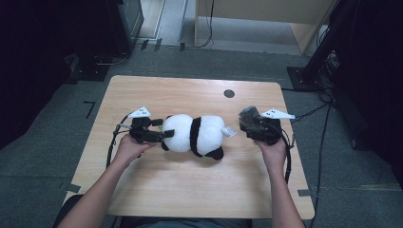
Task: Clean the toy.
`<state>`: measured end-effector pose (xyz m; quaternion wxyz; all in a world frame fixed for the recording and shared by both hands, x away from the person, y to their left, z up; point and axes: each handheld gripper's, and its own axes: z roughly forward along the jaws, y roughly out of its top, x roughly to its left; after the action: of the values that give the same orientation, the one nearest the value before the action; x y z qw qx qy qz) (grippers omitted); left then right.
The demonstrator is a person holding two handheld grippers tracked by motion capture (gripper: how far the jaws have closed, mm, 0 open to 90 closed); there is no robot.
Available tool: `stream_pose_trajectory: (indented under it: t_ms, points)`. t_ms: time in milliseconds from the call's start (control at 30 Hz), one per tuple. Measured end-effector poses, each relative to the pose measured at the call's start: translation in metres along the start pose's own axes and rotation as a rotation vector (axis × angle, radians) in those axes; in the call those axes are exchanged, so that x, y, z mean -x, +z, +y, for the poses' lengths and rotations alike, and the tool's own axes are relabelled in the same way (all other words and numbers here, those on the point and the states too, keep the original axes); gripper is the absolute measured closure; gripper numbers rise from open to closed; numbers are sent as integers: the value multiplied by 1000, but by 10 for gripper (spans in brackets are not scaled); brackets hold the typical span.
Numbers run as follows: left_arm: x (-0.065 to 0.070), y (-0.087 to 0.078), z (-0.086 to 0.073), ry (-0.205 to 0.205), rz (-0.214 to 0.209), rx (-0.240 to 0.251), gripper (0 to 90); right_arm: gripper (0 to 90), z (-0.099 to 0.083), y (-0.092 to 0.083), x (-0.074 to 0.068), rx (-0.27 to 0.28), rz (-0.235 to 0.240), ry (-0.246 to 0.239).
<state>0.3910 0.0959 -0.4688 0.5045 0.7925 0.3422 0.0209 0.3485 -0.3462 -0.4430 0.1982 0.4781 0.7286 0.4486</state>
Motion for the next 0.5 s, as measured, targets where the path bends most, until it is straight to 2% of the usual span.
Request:
stream_pose_trajectory:
  t_ms: [100, 200, 267, 300, 433, 500]
  points:
    - [0, 1, -1, 3, 6, -7, 142, 389, -3, 4, 9, -8, 7, -14]
    - [0, 2, -3, -6, -2, -13, 139, 389, -6, 9, 21, -15, -48, -35]
    - [-1, 2, -4, -29, -1, -28, 133, 389, -9, 14, 32, -26, -90, -17]
    - [-1, 2, -4, -33, 2, -33, 130, 389, -10, 15, 35, -29, -96, -12]
    - [0, 2, -4, -16, 3, -25, 130, 391, -18, 26, 53, -63, -156, -1]
    - [0, 2, -4, -19, 2, -25, 131, 401, -21, 31, 61, -80, -172, 5]
